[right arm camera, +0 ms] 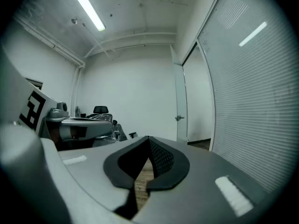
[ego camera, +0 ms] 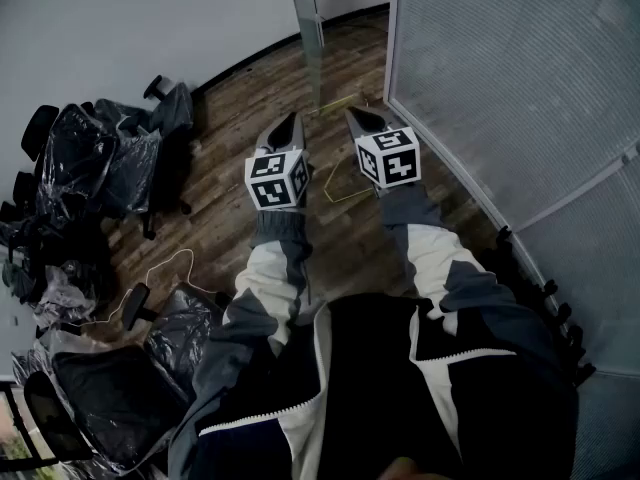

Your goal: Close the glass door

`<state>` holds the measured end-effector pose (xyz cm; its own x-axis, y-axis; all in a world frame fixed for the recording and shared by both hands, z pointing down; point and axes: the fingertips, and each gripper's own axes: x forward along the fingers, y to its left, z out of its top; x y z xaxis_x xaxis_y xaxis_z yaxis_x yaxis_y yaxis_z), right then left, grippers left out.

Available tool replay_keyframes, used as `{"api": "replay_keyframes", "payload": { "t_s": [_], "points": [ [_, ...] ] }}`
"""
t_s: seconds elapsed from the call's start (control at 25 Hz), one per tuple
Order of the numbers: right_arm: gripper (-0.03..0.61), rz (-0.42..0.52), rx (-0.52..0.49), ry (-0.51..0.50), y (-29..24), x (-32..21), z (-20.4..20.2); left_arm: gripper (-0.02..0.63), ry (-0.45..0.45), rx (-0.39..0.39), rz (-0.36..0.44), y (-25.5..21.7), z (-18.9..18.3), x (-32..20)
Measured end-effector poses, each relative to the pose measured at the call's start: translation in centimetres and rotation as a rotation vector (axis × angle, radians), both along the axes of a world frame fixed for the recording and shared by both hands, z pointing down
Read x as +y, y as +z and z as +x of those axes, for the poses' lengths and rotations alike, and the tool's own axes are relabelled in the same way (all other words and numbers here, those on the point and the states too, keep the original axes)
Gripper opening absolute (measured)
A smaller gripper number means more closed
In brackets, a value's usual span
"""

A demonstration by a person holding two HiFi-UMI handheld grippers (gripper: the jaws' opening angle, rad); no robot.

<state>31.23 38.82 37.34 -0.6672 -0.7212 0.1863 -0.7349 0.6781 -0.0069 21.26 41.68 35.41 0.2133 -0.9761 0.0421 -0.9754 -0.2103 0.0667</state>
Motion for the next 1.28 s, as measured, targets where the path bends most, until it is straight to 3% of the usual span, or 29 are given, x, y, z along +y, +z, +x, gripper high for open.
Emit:
{"api": "replay_keyframes", "payload": {
  "t_s": [0.28, 0.56, 0.68, 1.28],
  "points": [
    [0.0, 0.008, 0.01, -0.013, -0.1, -0.1, -0.7, 0.002, -0.005, -0.034, 0.003, 0.0, -0.4, -0.4],
    [0.005, 0.025, -0.005, -0.025, -0.3, 0.2, -0.9, 0.002, -0.008, -0.021, 0.006, 0.2, -0.7, -0.1],
    [0.013, 0.043, 0.004, -0.041, -0.2, 0.6, -1.4, 0.002, 0.013, 0.019, -0.001, 0.3, -1.1, 0.1],
    [0.005, -0.029, 0.041, -0.064, 3.3, 0.4, -8.3, 0.002, 0.025, -0.018, -0.065, 4.9, -7.9, -0.7]
  ]
}}
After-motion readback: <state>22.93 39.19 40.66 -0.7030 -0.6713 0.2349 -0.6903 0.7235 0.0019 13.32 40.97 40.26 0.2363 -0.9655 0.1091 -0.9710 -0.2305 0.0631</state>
